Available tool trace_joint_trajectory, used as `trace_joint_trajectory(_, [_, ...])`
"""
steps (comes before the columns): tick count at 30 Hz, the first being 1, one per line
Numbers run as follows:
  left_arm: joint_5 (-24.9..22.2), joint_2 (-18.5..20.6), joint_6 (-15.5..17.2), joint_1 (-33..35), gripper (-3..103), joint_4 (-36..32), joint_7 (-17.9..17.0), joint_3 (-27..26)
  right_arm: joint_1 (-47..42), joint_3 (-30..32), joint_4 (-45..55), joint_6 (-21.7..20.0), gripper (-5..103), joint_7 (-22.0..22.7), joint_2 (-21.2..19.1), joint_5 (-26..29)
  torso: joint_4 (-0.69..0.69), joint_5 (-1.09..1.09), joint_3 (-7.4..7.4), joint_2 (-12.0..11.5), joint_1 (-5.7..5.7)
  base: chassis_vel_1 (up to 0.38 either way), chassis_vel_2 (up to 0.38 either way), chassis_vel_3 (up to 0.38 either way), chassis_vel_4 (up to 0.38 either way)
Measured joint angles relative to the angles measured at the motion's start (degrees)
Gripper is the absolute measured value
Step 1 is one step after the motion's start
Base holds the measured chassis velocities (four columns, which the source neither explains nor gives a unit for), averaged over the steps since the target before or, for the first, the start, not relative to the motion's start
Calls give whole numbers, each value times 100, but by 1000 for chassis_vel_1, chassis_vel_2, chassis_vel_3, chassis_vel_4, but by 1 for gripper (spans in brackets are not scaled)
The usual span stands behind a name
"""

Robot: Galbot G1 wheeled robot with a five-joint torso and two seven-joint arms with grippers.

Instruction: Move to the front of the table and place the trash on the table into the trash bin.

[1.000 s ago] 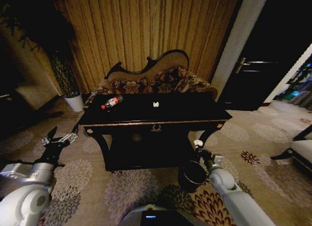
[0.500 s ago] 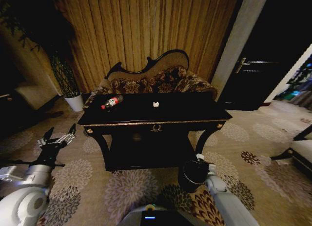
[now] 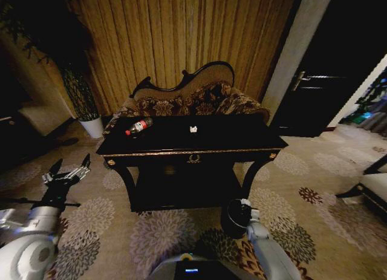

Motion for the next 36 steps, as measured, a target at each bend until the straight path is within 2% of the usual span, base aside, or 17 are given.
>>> trace_joint_trajectory(7, [-9, -23, -13, 9, 100, 24, 16, -11, 67, -9, -20, -14, -1, 9, 39, -165, -1, -1, 0, 0, 0, 0, 0, 0, 0])
trace_joint_trajectory(8, [-10, -28, -14, 8, 100, 31, 21, -11, 66, -14, -2, -33, 9, 9, 30, -199, -1, -1, 0, 0, 0, 0, 0, 0, 0])
trace_joint_trajectory(11, [-11, -34, -16, 5, 100, 42, 29, -11, 54, -15, 33, -66, 9, 10, 10, -217, 0, -1, 0, 0, 0, 0, 0, 0, 0])
trace_joint_trajectory(12, [-11, -34, -17, 3, 100, 44, 31, -9, 47, -16, 39, -73, 20, 10, 3, -220, 0, -1, 0, 0, 0, 0, 0, 0, 0])
trace_joint_trajectory(14, [-11, -37, -18, -2, 100, 55, 46, 14, 1, -14, 60, -85, 31, 11, -35, -245, -1, -1, 0, 0, 0, 0, 0, 0, 0])
trace_joint_trajectory(15, [-11, -37, -18, -2, 100, 55, 46, 14, 1, -14, 60, -85, 31, 11, -35, -245, -1, -1, 0, 0, 0, 0, 0, 0, 0])
trace_joint_trajectory(17, [-11, -36, -18, -17, 100, 60, 49, 33, -49, -7, 93, -91, 42, 12, -71, -246, -1, 0, 0, 0, 0, 0, 0, 0, 0])
trace_joint_trajectory(20, [-11, -31, -18, -31, 100, 63, 50, 43, -91, -5, 136, -93, 47, 13, -100, -233, -1, 0, 0, 0, 0, 0, 0, 0, 0])
trace_joint_trajectory(21, [-11, -28, -18, -39, 100, 64, 51, 54, -120, -5, 168, -95, 58, 13, -121, -218, -1, 0, 0, 0, 0, 0, 0, 0, 0])
trace_joint_trajectory(24, [-9, -27, -18, -43, 100, 64, 53, 71, -156, -6, 207, -98, 63, 13, -145, -206, -1, 0, 0, 0, 0, 0, 0, 0, 0])
trace_joint_trajectory(26, [-7, -28, -19, -38, 100, 64, 55, 76, -186, -5, 247, -115, 74, 12, -164, -199, 0, 0, 0, 0, 0, 0, 0, 0, 0])
trace_joint_trajectory(27, [-6, -28, -19, -36, 100, 64, 57, 75, -205, -6, 272, -136, 74, 11, -172, -194, 0, 0, 0, 0, 0, 0, 0, 0, 0])
trace_joint_trajectory(28, [-6, -28, -20, -34, 100, 63, 61, 73, -235, -6, 316, -171, 85, 9, -181, -171, -1, 0, 0, 0, 0, 0, 0, 0, 0])
trace_joint_trajectory(30, [-6, -28, -20, -34, 100, 62, 62, 71, -251, -6, 341, -188, 85, 8, -184, -151, -1, 0, 0, 0, 0, 0, 0, 0, 0])
trace_joint_trajectory(33, [-6, -27, -21, -34, 100, 53, 64, 69, -282, -7, 394, -210, 98, 0, -185, -97, 0, 0, 0, 0, 0, 0, 0, 0, 0])
trace_joint_trajectory(36, [-6, -27, -22, -35, 100, 52, 64, 69, -291, -6, 411, -225, 99, -17, -185, -62, -1, 0, 0, 0, 0, 0, 0, 0, 0])
